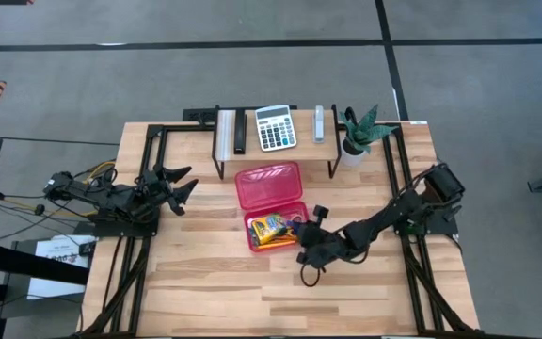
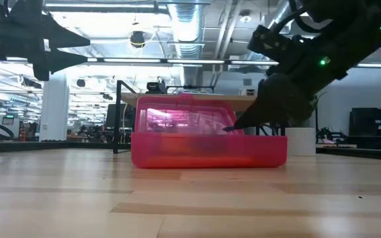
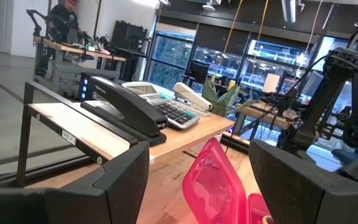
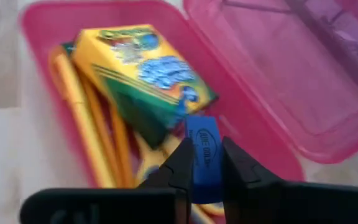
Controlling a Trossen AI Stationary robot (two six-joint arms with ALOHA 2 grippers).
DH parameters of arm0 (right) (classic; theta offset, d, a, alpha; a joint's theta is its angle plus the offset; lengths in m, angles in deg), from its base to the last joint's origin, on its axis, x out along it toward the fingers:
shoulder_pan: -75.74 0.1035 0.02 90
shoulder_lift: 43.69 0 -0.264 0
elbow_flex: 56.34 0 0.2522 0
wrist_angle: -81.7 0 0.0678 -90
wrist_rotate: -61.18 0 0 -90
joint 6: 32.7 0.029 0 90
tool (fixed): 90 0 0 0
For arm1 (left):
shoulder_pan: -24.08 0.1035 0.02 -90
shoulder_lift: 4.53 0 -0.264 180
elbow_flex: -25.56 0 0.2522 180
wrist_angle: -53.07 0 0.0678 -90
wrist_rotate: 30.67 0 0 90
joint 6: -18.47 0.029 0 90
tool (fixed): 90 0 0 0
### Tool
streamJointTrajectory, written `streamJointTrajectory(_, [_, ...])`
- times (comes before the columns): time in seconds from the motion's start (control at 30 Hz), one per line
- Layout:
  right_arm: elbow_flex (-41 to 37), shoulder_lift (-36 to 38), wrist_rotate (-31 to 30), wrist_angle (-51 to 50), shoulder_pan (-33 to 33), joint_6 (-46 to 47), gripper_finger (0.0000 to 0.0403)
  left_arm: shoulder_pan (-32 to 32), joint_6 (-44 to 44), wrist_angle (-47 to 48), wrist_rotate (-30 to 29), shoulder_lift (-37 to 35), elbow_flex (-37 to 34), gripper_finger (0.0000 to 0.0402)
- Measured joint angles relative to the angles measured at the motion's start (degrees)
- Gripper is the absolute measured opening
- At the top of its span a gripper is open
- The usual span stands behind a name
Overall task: Pack school essentials
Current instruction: Put the blue eraser into the red supply box, then close the red supply box
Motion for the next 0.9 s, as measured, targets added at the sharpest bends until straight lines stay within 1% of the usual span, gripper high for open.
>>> streamJointTrajectory(0.1, [0.0, -0.8, 0.2, 0.8, 0.1, 0.0, 0.0087, 0.0, 0.0, -0.1, 0.0, 0.0, 0.0, 0.0263])
streamJointTrajectory(0.17, [0.0, -1.0, 0.2, 0.2, 0.1, 0.0, 0.0123, 0.0, 0.0, -0.1, 0.0, 0.0, 0.0, 0.0263])
streamJointTrajectory(0.33, [0.8, -0.9, 0.7, 0.6, 0.0, 0.9, 0.0232, 0.0, 0.0, -0.1, 0.0, 0.0, 0.0, 0.0263])
streamJointTrajectory(0.43, [1.7, 0.0, 1.2, 0.8, -0.4, -0.3, 0.0270, 0.0, -0.1, -0.1, 0.0, 0.0, 0.0, 0.0263])
streamJointTrajectory(0.5, [2.0, 0.3, 1.4, -0.1, -0.8, -0.5, 0.0281, 0.0, -0.1, -0.1, 0.0, 0.0, 0.0, 0.0263])
streamJointTrajectory(0.63, [2.0, 1.6, 1.4, -1.1, -1.8, -2.6, 0.0285, 0.0, -0.3, -0.1, 0.0, 0.0, 0.0, 0.0263])
streamJointTrajectory(0.73, [3.1, 4.2, 1.3, -0.8, -3.2, -10.0, 0.0285, 0.0, -0.3, 0.0, 0.0, 0.0, 0.0, 0.0263])
streamJointTrajectory(0.9, [7.0, 9.0, 1.5, -0.6, -7.9, -26.0, 0.0285, 0.0, 0.1, 0.2, 0.0, -0.2, 0.0, 0.0263])
